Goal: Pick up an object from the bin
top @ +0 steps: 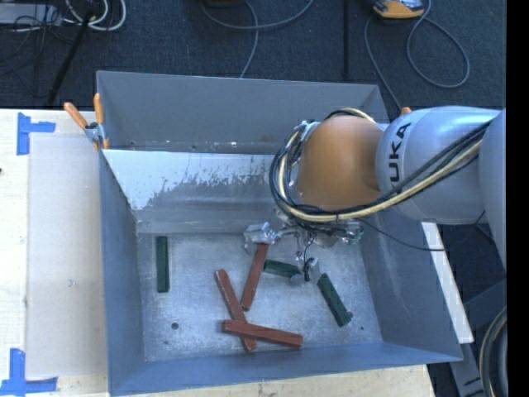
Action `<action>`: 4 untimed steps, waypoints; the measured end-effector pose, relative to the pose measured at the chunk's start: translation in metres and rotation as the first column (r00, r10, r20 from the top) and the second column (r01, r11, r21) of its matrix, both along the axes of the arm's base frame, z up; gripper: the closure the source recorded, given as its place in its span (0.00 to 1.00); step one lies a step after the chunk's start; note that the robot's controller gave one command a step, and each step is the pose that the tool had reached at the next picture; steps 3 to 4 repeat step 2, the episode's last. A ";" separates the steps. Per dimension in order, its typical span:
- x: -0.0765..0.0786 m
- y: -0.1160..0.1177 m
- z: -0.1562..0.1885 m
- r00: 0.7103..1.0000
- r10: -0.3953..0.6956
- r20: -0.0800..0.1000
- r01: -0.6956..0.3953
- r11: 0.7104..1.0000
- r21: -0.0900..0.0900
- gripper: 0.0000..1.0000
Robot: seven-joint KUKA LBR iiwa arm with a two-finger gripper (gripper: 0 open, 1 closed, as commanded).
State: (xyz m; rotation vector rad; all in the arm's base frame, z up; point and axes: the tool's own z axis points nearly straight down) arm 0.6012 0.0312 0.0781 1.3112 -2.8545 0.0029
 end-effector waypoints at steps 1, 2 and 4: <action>0.000 0.005 0.000 1.000 0.003 0.000 -0.003 1.000 0.004 1.00; -0.004 0.027 0.166 0.999 0.038 0.010 -0.038 0.999 0.004 1.00; -0.004 0.027 0.166 0.999 0.038 0.010 -0.038 0.999 0.004 1.00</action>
Offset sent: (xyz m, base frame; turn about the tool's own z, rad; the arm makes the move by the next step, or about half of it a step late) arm 0.0000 0.0000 0.0000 0.0000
